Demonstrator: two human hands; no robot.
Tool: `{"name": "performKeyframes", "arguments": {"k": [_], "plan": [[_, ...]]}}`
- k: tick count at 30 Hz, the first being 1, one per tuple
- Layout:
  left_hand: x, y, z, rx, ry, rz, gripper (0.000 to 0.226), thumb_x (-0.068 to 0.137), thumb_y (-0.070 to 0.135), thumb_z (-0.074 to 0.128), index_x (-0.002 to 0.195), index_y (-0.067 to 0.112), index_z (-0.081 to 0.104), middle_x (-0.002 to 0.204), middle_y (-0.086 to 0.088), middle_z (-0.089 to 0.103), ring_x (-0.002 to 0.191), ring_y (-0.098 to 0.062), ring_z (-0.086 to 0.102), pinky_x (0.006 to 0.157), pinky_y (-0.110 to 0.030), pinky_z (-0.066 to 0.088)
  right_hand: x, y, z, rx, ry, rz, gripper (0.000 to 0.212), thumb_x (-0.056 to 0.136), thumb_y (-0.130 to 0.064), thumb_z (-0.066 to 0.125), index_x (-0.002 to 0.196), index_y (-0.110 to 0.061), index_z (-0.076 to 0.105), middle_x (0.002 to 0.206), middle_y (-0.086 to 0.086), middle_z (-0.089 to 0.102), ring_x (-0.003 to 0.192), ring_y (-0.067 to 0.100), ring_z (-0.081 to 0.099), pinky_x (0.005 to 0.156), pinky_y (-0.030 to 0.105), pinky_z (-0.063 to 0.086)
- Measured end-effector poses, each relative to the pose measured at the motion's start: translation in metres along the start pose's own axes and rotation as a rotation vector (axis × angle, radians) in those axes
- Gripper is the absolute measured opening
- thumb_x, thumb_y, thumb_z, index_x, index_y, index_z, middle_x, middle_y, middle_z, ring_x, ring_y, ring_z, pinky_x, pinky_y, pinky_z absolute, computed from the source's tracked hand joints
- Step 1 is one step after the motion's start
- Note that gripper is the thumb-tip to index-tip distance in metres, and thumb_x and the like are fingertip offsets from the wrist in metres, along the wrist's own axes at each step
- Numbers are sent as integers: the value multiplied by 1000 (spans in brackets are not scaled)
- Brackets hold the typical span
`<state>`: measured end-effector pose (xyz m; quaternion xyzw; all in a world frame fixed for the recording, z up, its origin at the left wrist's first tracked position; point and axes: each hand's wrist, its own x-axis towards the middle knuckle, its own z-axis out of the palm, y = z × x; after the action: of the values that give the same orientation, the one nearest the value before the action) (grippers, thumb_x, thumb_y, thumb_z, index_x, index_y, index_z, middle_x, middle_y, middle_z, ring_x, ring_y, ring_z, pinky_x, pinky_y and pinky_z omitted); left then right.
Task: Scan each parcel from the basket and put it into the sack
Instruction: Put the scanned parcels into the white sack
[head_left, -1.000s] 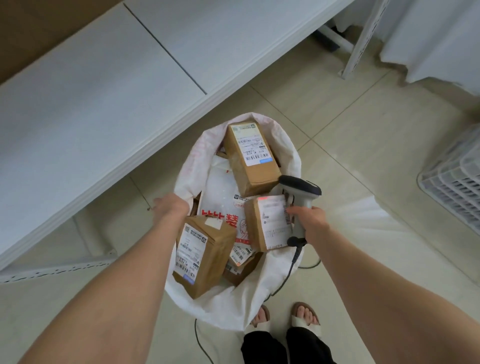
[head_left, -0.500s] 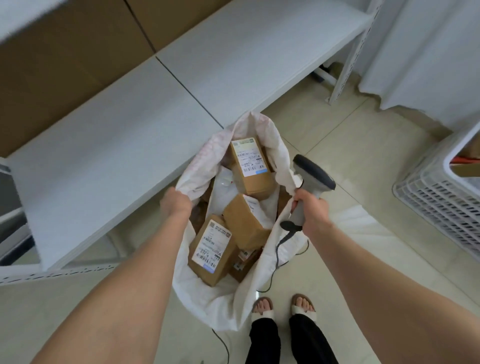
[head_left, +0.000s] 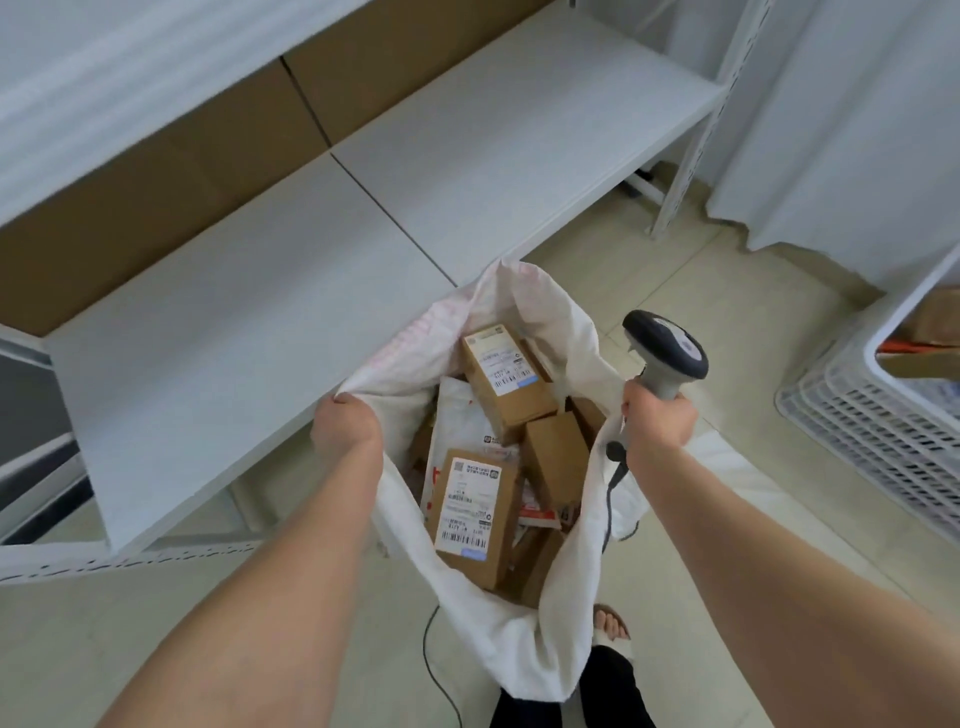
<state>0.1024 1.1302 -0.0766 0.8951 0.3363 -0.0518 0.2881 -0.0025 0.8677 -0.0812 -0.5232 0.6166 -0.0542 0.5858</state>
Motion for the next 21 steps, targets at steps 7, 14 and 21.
{"name": "performKeyframes", "arguments": {"k": [7, 14, 21], "plan": [[15, -19, 21, 56, 29, 11, 34, 101, 18, 33, 125, 5, 52, 130, -18, 56, 118, -37, 52, 97, -39, 41, 9, 30, 22, -191, -5, -21, 30, 92, -20, 61, 120, -12, 58, 94, 7, 59, 86, 27, 58, 75, 36, 50], [18, -19, 40, 304, -66, 112, 52, 91, 9, 46, 140, 19, 33, 137, -20, 34, 115, -39, 48, 94, -46, 41, 16, 48, 38, -320, -27, -50, 16, 89, -20, 60, 103, -24, 53, 79, 0, 57, 78, 25, 61, 80, 48, 57], [16, -25, 49, 279, -285, 36, 39, 96, 13, 49, 134, 3, 48, 133, -19, 54, 119, -37, 54, 93, -39, 45, 13, 46, 45, -299, -34, -31, 16, 88, -21, 61, 101, -23, 52, 76, -2, 54, 72, 22, 56, 80, 49, 57]]}}
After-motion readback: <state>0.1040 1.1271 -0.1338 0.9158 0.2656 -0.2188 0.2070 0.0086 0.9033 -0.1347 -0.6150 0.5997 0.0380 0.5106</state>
